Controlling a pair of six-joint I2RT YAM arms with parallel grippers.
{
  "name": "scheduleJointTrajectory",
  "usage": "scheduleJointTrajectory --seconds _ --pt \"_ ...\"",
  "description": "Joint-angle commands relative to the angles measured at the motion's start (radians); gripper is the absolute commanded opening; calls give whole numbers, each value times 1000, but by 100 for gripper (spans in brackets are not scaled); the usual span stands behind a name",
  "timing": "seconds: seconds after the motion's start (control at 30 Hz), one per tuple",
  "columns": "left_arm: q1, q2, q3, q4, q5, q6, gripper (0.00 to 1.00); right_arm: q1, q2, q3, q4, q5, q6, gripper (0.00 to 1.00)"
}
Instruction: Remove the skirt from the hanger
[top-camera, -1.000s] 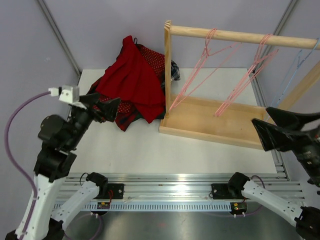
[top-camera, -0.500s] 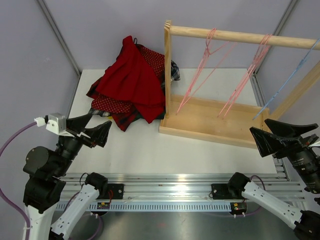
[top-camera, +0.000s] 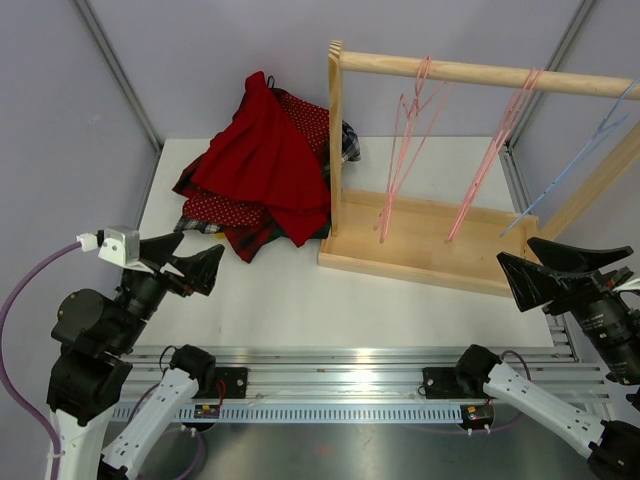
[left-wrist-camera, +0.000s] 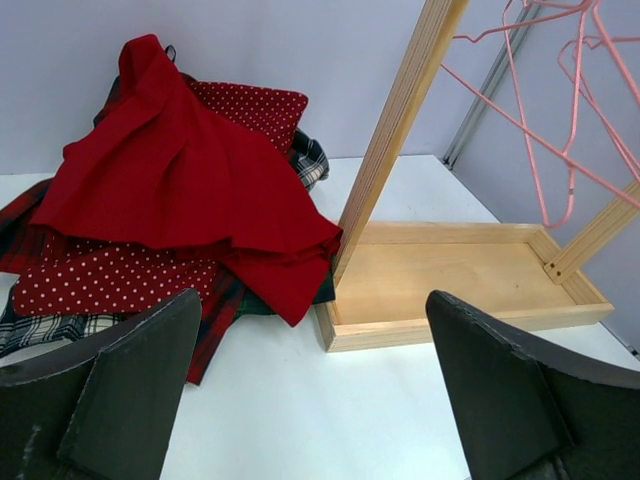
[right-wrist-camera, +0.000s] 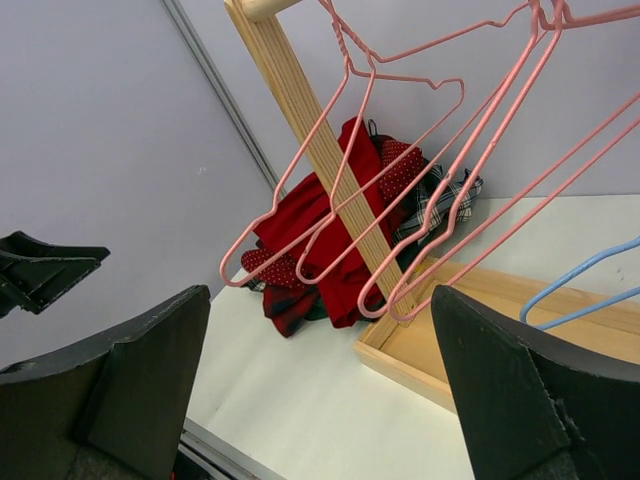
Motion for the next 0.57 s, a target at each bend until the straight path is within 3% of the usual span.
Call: scheduleJointTrajectory --seconds 0.0,0.53 --pt "-4 24 20 -8 -13 25 99 2 23 -7 0 13 -5 99" --pt "-4 119 77 1 -11 8 99 3 16 -8 0 -39 -30 99"
